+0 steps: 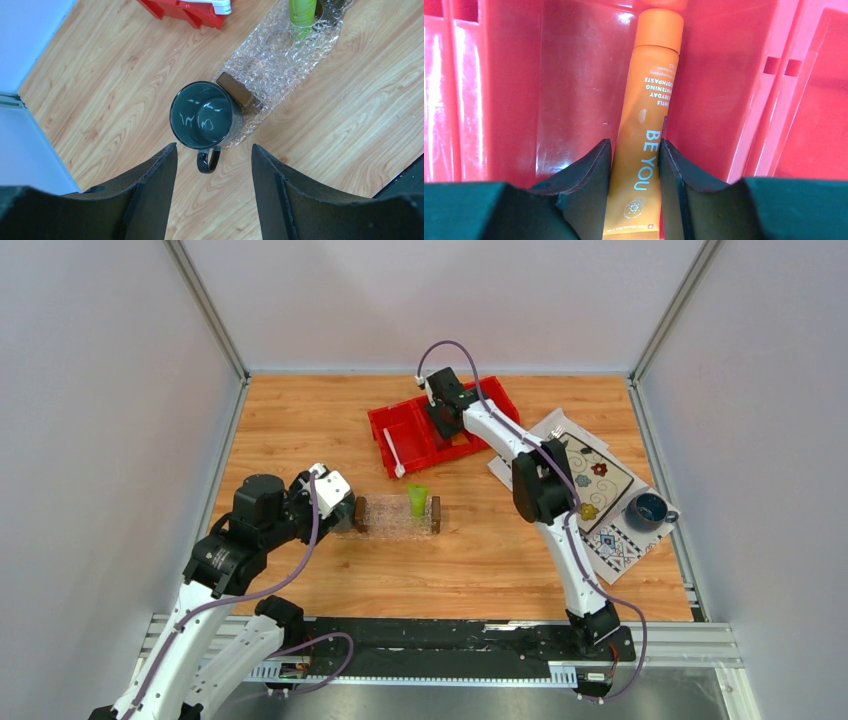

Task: Prepare toiletry sets of a toothbrush and toothpaste on the tray

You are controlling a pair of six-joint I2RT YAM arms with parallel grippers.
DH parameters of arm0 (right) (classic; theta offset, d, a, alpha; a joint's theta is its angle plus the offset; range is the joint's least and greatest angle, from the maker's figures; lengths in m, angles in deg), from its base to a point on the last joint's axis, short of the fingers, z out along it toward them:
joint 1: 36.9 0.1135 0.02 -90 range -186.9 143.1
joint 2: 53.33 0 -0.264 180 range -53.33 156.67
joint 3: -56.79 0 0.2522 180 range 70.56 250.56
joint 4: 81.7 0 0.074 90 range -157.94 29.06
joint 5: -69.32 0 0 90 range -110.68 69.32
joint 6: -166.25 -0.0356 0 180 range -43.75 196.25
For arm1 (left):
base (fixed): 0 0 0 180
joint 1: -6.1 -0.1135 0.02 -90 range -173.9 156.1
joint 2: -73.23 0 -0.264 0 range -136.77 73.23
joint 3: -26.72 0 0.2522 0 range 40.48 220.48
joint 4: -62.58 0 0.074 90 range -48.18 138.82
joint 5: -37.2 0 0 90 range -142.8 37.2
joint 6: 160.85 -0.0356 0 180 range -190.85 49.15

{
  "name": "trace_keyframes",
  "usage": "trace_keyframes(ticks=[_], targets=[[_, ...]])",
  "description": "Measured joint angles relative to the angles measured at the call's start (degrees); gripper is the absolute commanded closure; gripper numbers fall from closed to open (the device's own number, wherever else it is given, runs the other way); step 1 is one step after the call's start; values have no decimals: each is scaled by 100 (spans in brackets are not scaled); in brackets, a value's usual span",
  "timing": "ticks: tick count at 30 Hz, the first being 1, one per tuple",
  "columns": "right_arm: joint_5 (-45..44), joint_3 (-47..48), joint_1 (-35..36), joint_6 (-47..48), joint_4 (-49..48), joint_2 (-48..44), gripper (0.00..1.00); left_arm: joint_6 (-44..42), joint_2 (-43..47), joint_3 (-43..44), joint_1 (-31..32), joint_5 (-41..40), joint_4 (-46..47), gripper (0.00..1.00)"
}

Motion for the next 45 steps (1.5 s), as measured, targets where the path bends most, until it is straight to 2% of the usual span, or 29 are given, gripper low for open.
trace_keyframes(ticks=[19, 35, 40, 45], targets=[[221, 144, -13, -188, 407, -37, 96, -4, 24, 0, 0, 13, -2, 36], [367, 376, -13, -267, 734, -498, 100, -22, 24, 96, -2, -13, 0, 36], [490, 354, -13, -229, 916, -1021, 100, -44, -13, 234, 0, -7, 7, 36], [887, 81, -11, -160, 1115, -2004, 100, -70, -155, 487, -2, 101, 98, 36]])
